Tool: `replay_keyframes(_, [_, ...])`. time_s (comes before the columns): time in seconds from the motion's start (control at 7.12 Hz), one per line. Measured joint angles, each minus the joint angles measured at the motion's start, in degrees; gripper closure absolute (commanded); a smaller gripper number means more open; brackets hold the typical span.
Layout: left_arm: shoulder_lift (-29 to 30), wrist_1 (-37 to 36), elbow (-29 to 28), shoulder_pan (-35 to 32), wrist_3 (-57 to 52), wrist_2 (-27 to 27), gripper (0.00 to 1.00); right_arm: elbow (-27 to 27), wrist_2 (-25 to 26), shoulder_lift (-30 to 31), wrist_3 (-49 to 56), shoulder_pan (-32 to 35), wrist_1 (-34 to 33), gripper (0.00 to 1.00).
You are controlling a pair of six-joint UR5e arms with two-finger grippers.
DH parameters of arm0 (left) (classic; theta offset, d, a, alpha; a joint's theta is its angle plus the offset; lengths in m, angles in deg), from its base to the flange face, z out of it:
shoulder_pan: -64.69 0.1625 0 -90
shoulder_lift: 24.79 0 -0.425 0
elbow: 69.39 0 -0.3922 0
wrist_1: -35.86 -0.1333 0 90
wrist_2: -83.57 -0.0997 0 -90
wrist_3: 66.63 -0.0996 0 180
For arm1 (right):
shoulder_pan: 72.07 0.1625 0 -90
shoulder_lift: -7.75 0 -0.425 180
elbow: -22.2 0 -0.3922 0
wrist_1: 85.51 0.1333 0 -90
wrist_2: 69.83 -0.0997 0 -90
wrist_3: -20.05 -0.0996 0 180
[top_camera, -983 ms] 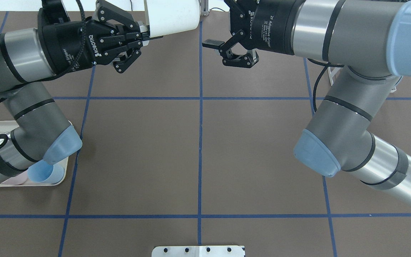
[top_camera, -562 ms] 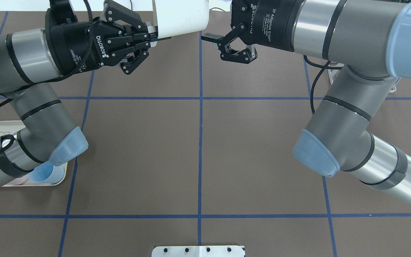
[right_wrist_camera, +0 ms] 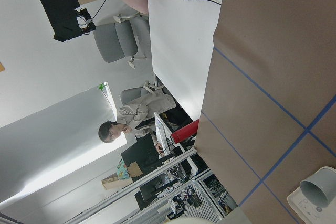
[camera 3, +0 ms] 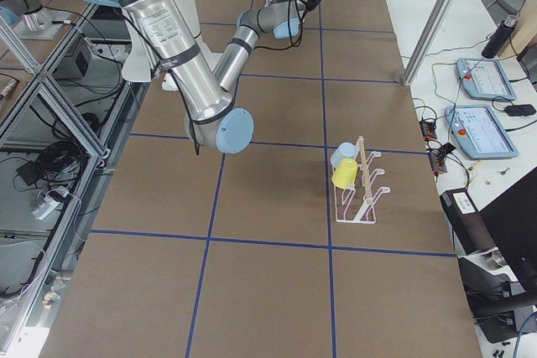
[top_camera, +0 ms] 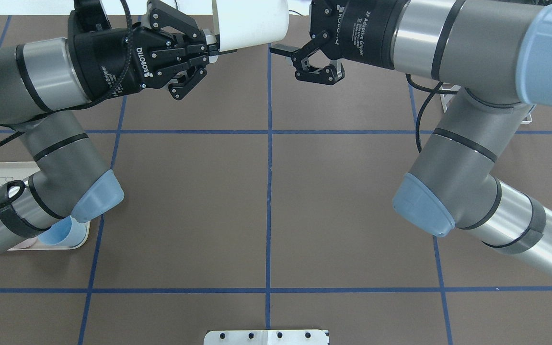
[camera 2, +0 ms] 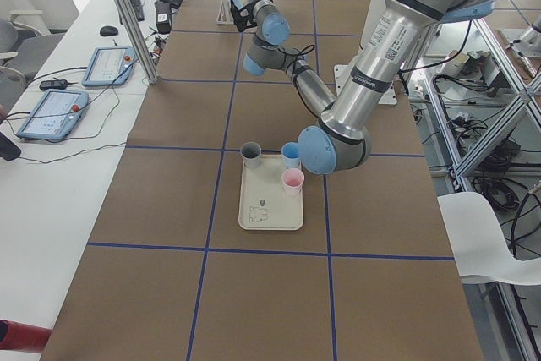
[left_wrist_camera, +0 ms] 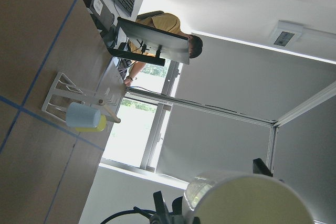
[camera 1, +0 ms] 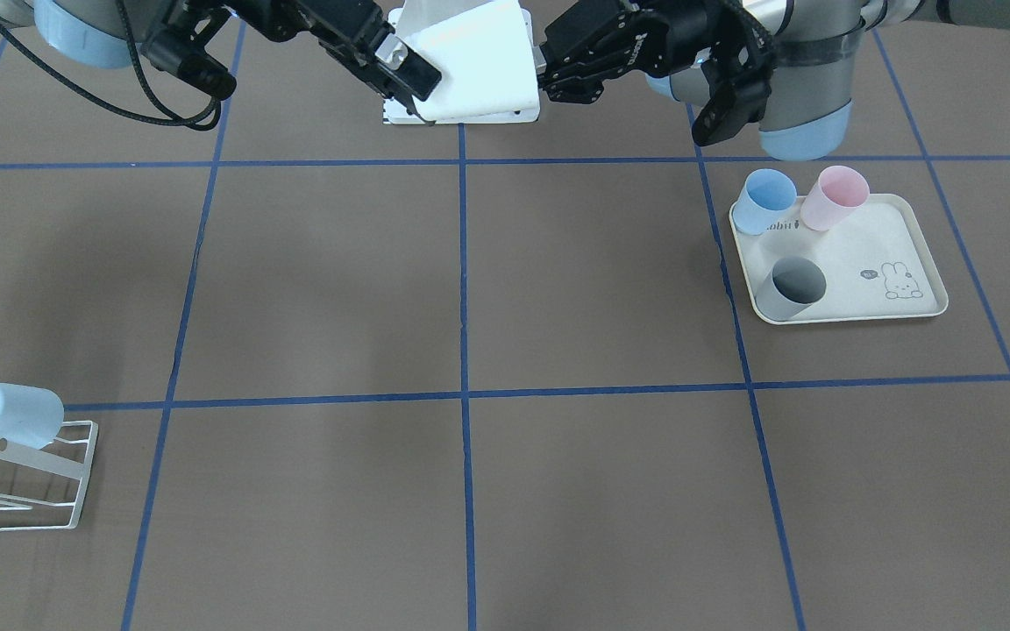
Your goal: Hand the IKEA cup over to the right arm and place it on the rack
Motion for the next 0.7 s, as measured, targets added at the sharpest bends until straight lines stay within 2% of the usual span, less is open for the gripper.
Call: replay_keyframes(0.7, [0.3, -0.1, -0.7, 0.3, 0.0, 0.1, 1.0, 0.1, 0.0, 0.1, -0.1, 0.0, 0.1, 0.02])
